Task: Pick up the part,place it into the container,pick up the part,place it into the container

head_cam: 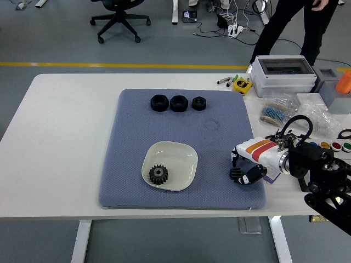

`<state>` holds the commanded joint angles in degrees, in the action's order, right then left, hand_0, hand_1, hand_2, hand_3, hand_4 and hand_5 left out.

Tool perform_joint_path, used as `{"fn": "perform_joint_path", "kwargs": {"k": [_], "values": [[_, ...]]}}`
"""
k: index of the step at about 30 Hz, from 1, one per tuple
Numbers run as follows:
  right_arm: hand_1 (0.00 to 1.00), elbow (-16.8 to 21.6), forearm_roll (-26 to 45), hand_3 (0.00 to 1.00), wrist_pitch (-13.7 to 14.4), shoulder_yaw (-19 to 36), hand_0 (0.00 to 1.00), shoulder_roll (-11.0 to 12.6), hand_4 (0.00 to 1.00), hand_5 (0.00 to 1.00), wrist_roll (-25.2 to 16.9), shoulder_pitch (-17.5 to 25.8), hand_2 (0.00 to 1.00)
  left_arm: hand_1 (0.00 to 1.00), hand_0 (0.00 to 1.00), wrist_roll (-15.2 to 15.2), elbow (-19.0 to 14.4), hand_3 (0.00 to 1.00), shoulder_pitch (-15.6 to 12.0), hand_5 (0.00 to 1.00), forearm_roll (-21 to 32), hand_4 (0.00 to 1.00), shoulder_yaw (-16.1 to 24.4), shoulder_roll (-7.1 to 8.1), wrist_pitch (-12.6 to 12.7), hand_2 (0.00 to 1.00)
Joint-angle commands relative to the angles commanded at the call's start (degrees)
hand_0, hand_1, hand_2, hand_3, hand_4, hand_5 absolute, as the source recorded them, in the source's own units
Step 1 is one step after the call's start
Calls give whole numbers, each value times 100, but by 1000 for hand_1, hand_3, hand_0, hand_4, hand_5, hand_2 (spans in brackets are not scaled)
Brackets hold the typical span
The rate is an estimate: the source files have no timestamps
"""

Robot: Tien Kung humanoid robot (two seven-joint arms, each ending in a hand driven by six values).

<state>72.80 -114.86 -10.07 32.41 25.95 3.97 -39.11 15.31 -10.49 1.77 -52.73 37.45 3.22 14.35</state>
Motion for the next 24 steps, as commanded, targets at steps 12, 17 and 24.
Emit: {"fn": "perform_joint_path", "kwargs": {"k": [12,17,24], "values": [[255,-35,216,414,-126,-80,298,1,465,392,19,-20,365,562,522,-30,-6,640,26,649,156,669,-123,-7,18,563],[146,-4,345,383,-108,-79,225,16,444,356,-27,-44,258,562,522,-36,-8,640,39,648,169,668,-141,-4,8,563],[85,103,375,384,-56,-46,176,46,401,331,-18,-44,188,562,523,-41,-8,640,47,650,176,668,-152,-2,1,562]]}}
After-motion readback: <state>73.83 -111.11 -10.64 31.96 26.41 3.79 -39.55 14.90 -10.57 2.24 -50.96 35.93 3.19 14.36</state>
